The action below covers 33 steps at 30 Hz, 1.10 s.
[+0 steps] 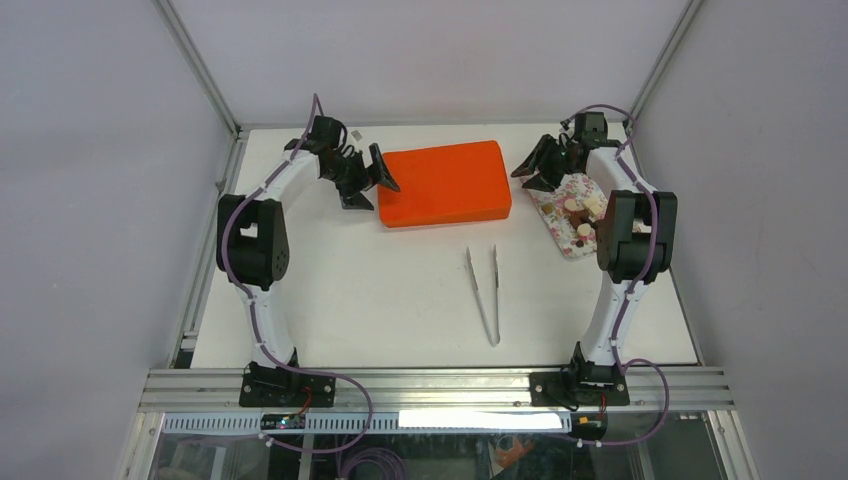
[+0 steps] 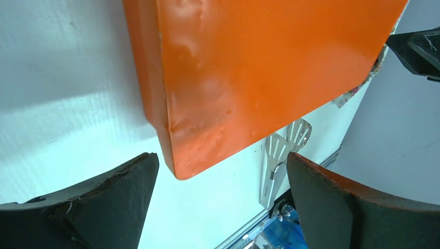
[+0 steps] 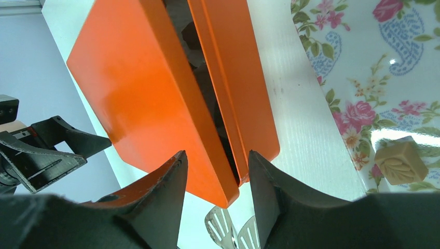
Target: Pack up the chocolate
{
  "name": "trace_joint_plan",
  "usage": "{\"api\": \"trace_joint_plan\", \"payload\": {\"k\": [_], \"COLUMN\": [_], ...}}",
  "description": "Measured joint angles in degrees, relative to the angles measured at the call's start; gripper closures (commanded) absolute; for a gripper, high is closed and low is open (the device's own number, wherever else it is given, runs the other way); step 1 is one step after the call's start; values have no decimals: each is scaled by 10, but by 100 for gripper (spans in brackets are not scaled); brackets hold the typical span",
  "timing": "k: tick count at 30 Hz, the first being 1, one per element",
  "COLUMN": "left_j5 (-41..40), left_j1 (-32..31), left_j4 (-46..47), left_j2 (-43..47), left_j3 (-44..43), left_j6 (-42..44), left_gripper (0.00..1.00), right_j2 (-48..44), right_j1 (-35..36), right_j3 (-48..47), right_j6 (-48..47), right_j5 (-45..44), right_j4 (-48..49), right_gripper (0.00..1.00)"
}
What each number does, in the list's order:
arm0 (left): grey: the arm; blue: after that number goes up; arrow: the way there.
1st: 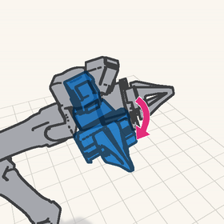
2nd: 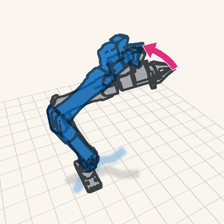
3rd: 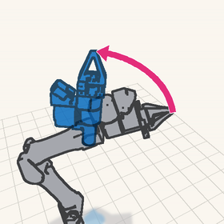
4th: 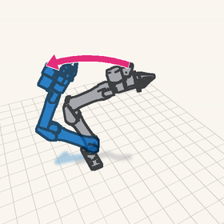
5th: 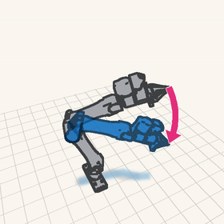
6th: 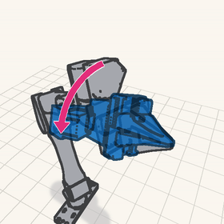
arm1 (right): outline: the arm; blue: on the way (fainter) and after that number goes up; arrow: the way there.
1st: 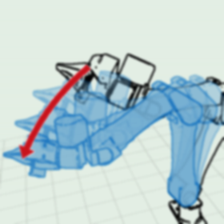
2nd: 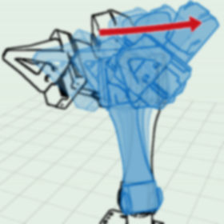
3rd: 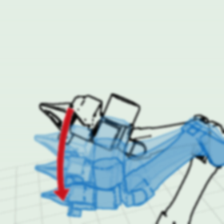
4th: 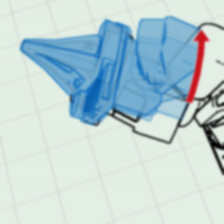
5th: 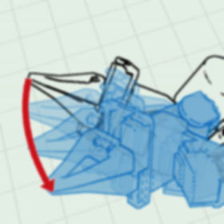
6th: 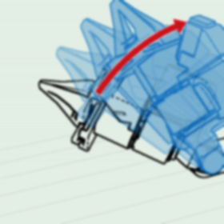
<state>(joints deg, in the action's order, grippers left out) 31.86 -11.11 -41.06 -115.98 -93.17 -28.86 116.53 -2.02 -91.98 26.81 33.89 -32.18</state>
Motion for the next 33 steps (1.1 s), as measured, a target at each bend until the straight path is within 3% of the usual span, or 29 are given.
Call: {"api": "trace_joint_plan", "payload": {"k": [14,21,25,29,33], "left_j5": [-33,-23,-13,-3,-2], "left_j1": [12,12,12,12,12], "left_j4": [-51,-36,-28,-23,-22], "left_j2": [8,8,8,8,8], "left_j3": [-10,-3,3,3,1], "left_j6": [16,14,13,13,13], "left_gripper": [1,17,21,19,14], "right_j2": [0,-9,-101,-197,-276], "right_j1": [0,3,5,24,122], "right_j3": [0,12,110,156,211], "right_j6": [-3,-11,-12,-27,-37], "right_j5": [0,-10,-45,-75,-110], "right_j4": [0,2,10,7,18], "right_gripper": [50,51,51,51,51]}}
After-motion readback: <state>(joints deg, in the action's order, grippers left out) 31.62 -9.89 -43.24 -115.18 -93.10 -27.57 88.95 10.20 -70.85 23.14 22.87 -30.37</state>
